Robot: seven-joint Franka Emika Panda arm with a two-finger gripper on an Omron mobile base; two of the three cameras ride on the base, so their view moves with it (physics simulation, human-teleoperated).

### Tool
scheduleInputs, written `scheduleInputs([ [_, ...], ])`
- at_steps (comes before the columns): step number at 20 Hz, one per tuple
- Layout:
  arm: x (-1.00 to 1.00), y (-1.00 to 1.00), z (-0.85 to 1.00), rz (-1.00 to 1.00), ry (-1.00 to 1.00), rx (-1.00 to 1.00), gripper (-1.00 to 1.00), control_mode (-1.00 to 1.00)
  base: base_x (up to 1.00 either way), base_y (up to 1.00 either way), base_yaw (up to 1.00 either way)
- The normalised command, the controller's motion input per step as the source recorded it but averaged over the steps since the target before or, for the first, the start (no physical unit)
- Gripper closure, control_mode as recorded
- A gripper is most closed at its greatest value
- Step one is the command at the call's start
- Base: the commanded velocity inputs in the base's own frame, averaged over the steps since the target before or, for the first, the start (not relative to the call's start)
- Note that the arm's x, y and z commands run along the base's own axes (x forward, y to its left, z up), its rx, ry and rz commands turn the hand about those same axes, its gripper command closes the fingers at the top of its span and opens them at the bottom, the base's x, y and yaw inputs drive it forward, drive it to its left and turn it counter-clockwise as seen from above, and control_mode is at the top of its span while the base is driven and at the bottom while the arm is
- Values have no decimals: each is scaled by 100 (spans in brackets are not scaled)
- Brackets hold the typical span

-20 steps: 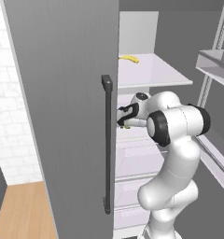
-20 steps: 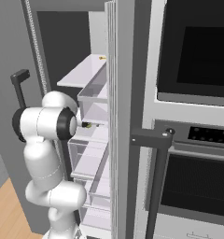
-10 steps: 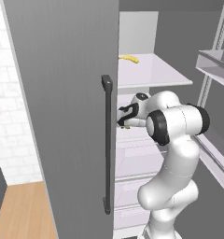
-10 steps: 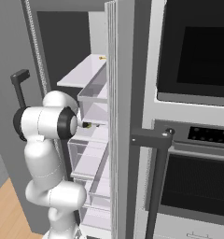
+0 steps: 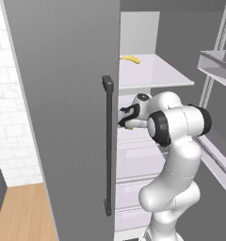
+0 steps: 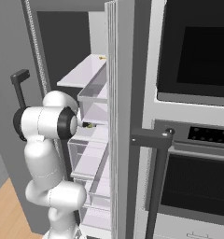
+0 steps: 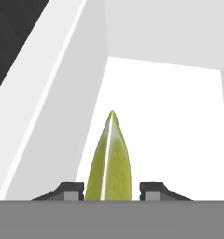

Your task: Grab a lemon wedge from the fridge and one ice cube from the ice bowl, and put them in the glass of lemonade.

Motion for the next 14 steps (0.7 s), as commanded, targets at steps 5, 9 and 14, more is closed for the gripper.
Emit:
scheduleInputs([
  [5, -2, 0, 0, 0, 0, 0, 100, -100, 0, 0, 0],
  [9, -13, 0, 0, 0, 0, 0, 100, -100, 0, 0, 0],
  [14, -85, -7, 13, -1, -2, 1, 100, -100, 0, 0, 0],
])
